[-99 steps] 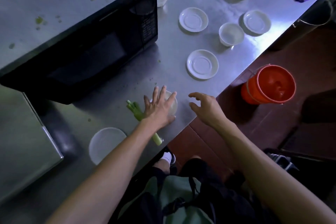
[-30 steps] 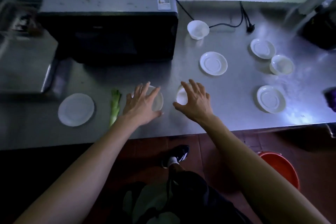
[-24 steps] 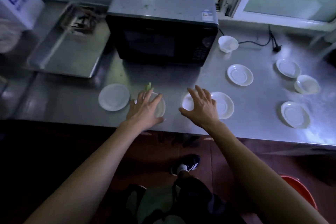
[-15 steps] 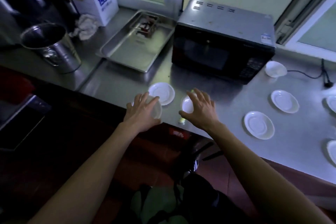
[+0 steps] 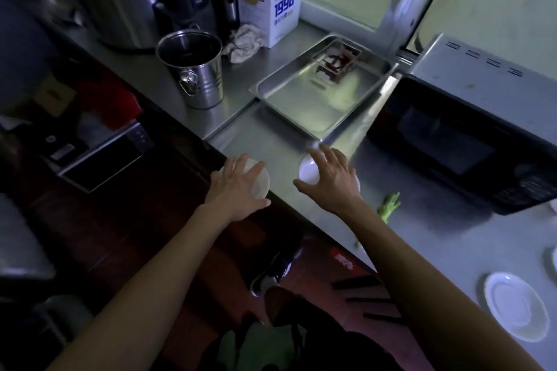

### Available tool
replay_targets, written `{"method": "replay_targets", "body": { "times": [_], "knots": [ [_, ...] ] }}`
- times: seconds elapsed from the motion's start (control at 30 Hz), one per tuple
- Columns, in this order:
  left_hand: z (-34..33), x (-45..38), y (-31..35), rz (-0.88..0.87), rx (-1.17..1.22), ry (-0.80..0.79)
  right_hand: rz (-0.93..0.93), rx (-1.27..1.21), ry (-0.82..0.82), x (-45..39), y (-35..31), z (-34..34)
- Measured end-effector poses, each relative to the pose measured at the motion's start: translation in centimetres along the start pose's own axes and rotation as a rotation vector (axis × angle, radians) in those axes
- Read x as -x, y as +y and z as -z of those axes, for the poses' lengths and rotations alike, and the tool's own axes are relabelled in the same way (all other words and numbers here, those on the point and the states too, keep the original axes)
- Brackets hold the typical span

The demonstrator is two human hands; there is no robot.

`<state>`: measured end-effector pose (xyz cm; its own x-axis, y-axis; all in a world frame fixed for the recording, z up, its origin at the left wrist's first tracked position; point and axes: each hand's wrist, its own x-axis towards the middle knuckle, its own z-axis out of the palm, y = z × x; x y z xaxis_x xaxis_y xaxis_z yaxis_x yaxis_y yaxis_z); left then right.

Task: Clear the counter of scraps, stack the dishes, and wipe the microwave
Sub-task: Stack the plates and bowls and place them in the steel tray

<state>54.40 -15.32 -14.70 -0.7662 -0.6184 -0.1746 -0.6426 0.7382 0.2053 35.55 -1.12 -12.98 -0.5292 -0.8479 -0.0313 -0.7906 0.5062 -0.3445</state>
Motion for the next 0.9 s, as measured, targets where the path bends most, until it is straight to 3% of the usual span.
{"method": "replay_targets", "body": {
  "times": [0.43, 0.73, 0.9],
  "knots": [
    [1.8, -17.1, -1.7, -0.057, -0.048, -0.124, -0.141, -0.144, 0.014, -15.5, 4.7, -1.1],
    [4.1, -25.8, -0.7, -0.118, -0.088, -0.012, -0.210, -0.233, 0.083, -22.7, 8.1, 1.2],
    [4.5, -29.6, 0.9, -0.181, -0.114, -0.053, -0.268, -0.258, 0.090, -23.5, 9.6, 2.0]
  ]
}}
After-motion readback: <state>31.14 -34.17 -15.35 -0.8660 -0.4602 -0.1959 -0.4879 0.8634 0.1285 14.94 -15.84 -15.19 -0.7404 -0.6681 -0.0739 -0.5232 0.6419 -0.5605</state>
